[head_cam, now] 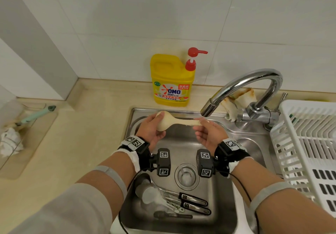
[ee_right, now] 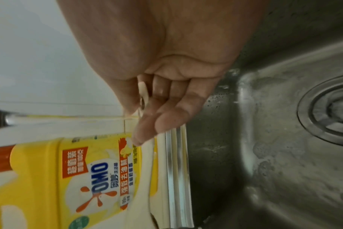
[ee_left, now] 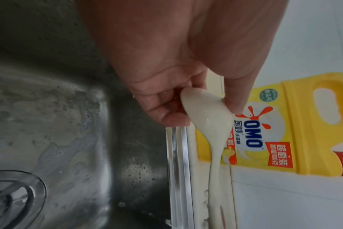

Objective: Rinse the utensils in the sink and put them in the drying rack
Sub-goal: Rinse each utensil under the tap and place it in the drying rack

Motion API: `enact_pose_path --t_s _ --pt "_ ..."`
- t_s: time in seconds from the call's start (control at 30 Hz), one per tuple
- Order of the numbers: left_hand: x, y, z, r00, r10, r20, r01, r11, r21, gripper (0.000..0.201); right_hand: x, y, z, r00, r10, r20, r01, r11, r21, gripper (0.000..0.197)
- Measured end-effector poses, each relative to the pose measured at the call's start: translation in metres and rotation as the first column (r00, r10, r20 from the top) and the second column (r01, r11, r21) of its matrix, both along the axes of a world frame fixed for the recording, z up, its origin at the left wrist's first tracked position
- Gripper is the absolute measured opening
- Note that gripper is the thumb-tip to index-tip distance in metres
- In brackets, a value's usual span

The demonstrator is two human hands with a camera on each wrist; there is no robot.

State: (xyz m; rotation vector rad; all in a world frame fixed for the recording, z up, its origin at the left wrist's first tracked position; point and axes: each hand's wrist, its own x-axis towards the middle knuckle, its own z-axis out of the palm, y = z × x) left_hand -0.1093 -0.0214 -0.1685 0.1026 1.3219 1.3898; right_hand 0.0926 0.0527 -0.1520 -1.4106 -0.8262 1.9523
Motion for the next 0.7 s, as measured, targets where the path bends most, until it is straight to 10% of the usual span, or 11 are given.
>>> enact_pose_path --t_s 0.37,0.7 --pt "0.024 0.012 -0.006 0.984 -0.074 0.16 0.075 0.997 0.002 0.038 0.021 0.008 0.004 0.994 -0.095 -0.052 0.097 0.995 0.034 0.026" --pt "0.059 0.035 -0.029 0.939 -0.31 -0.147 0.313 0.95 -0.002 0.063 0.05 0.014 0.013 0.985 -0.171 -0.033 0.173 0.982 0.081 0.021"
